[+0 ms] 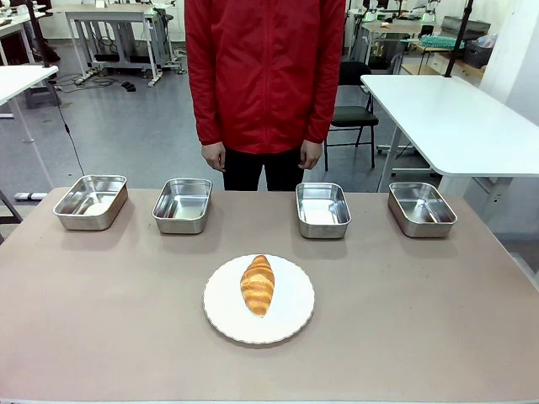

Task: Place the bread in the container.
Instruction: Place the Butter Roll into the Airtight Container indicated by the human.

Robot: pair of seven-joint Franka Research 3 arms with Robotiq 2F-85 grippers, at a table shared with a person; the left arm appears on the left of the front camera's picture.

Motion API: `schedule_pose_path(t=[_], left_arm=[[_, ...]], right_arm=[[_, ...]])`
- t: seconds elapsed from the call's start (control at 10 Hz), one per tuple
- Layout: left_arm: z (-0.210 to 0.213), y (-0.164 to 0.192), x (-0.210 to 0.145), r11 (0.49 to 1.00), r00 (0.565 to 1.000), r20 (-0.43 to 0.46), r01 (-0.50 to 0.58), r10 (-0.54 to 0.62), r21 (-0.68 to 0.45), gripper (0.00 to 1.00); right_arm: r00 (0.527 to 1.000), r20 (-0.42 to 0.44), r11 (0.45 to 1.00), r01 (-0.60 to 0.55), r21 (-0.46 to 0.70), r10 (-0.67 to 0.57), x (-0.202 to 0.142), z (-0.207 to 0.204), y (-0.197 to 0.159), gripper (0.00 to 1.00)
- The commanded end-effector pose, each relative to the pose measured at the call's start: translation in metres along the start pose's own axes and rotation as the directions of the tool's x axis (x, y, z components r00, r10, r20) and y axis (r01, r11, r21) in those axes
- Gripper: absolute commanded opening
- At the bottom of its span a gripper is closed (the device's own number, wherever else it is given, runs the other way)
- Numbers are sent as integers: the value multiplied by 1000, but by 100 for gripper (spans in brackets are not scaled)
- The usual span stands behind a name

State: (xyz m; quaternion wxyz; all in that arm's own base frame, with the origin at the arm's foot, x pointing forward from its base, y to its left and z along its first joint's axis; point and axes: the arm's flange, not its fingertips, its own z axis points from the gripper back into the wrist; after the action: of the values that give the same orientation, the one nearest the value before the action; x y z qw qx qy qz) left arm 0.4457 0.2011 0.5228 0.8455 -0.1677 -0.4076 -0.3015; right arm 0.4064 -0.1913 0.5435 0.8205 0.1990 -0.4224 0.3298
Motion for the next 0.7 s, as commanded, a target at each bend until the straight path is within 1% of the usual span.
schedule_pose_path(t=[0.0,0.6], left_arm=[[0,-1,1,1000,1000,20,-9,9,-5,100],[0,-1,1,1000,1000,20,-9,9,-5,100]], right_arm=[[1000,6,1000,-2,3,2,1,0,0,100],[1000,6,1000,-2,3,2,1,0,0,100]])
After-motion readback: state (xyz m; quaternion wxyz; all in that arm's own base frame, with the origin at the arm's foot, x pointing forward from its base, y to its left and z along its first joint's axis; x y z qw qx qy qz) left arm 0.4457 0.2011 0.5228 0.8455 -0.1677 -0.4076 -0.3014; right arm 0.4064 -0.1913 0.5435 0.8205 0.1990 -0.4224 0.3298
